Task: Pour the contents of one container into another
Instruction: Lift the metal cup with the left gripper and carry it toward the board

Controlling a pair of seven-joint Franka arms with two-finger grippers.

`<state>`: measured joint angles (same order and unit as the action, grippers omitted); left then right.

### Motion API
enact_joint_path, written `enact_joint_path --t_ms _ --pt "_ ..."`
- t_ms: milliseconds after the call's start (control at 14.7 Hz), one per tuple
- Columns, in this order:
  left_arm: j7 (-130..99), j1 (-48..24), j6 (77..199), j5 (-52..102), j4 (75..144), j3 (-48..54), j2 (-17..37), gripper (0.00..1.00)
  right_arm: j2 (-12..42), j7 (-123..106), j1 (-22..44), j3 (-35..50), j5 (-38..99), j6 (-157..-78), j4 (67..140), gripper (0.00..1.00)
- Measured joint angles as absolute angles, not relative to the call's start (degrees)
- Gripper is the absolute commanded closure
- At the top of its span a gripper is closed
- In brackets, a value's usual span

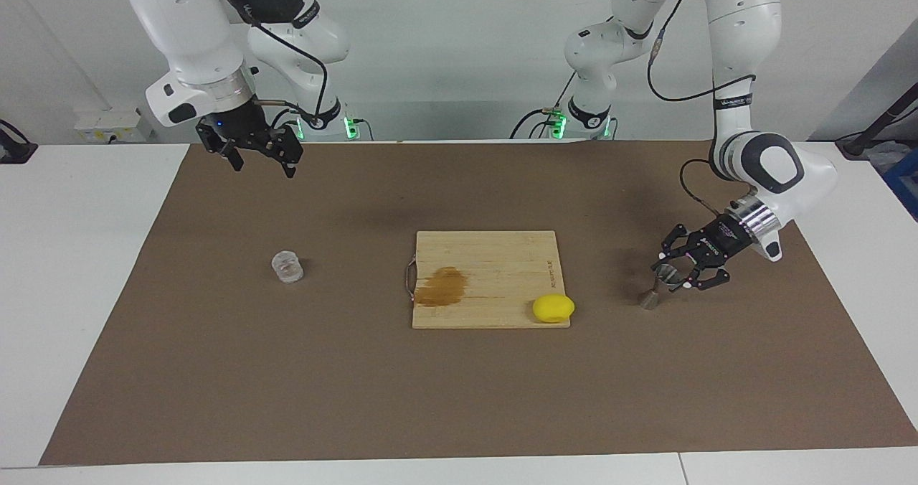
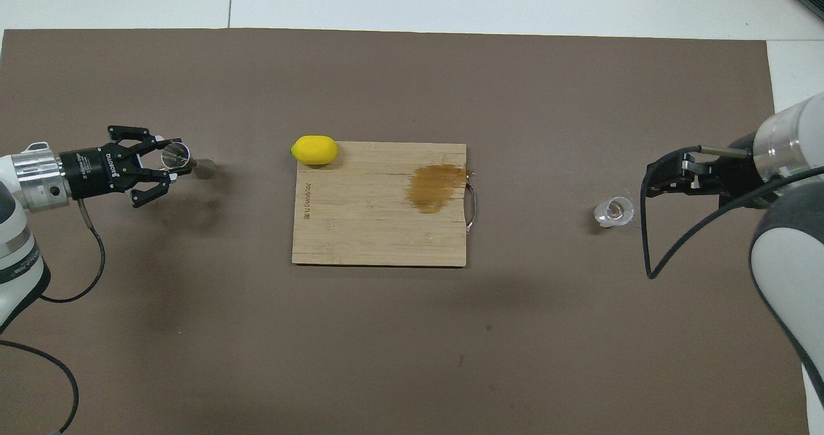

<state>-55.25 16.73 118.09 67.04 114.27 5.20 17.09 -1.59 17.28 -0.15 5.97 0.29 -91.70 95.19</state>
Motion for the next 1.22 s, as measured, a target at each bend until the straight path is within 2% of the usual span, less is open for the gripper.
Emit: enact_joint_path --t_ms 612,1224 --pt "-56.7 15.8 114.8 67.2 113.0 5.7 17.0 1.00 -1.6 17.3 -0.2 6.0 0.3 -91.7 95.2 0.00" --pt "-63.0 5.3 113.9 67.6 111.9 6.0 12.0 1.00 -1.6 20.2 -2.1 5.6 0.3 -91.8 95.3 0.00"
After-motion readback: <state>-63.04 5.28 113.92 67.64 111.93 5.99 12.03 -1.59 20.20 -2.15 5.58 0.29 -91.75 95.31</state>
